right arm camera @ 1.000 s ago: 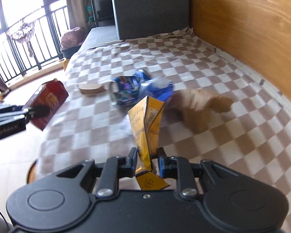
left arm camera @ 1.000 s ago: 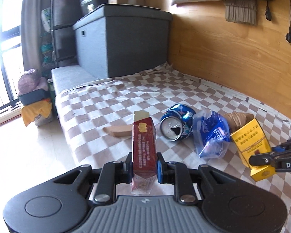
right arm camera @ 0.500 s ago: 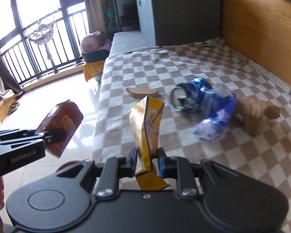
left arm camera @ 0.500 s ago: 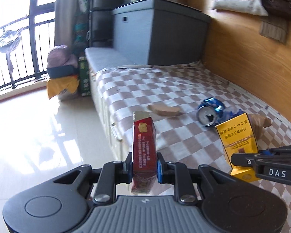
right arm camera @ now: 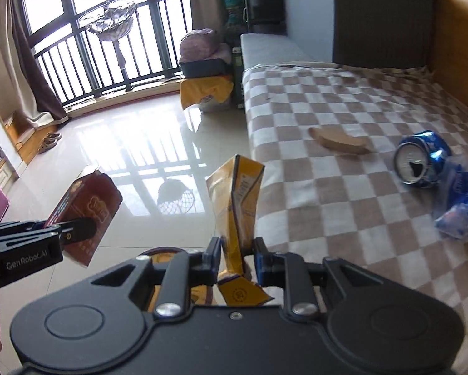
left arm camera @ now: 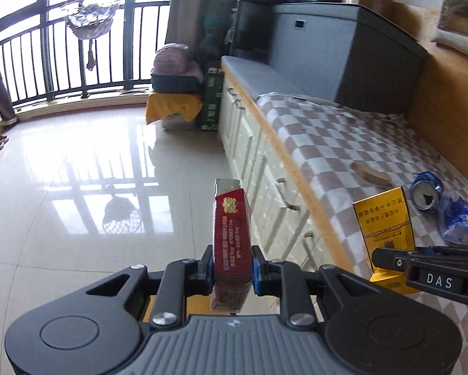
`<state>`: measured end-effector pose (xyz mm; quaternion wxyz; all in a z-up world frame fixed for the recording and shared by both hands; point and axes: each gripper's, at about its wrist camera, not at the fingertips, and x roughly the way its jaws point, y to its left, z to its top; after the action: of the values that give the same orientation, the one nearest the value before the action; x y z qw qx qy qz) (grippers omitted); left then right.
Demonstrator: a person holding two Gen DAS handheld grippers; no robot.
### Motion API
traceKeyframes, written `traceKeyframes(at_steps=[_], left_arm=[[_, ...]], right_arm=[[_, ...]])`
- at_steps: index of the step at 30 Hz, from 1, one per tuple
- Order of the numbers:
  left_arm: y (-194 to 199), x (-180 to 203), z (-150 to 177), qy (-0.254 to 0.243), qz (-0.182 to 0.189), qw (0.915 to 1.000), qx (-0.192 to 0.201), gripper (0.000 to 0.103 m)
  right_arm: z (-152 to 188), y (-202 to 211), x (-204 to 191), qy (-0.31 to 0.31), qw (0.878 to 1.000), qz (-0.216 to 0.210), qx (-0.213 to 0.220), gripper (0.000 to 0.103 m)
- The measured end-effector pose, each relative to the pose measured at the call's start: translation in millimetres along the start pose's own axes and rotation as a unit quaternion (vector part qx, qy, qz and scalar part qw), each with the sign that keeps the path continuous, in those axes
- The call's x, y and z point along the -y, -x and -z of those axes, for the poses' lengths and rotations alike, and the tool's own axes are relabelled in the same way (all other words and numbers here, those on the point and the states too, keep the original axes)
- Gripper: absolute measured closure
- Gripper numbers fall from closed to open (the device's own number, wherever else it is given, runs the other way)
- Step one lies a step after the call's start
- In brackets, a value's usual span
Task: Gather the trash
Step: 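Carry the yellow and red boxes toward the wastebasket with both tools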
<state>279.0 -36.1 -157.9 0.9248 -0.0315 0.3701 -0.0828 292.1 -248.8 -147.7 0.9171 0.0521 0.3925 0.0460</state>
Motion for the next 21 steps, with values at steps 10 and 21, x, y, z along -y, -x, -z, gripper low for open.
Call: traceKeyframes(at_steps=[10, 21], left_arm=[[-35, -87, 24, 0.063, -0.049, 0.9962, -0.035, 0.079], [-106, -127, 48, 0.100, -0.056, 0.9891, -0.093, 0.079]], right_arm=[[9, -72, -78, 0.037, 0.997, -0.036, -0.050, 0.080], [23, -153, -126, 0.029, 0.992, -0.053, -0.112, 0.080]])
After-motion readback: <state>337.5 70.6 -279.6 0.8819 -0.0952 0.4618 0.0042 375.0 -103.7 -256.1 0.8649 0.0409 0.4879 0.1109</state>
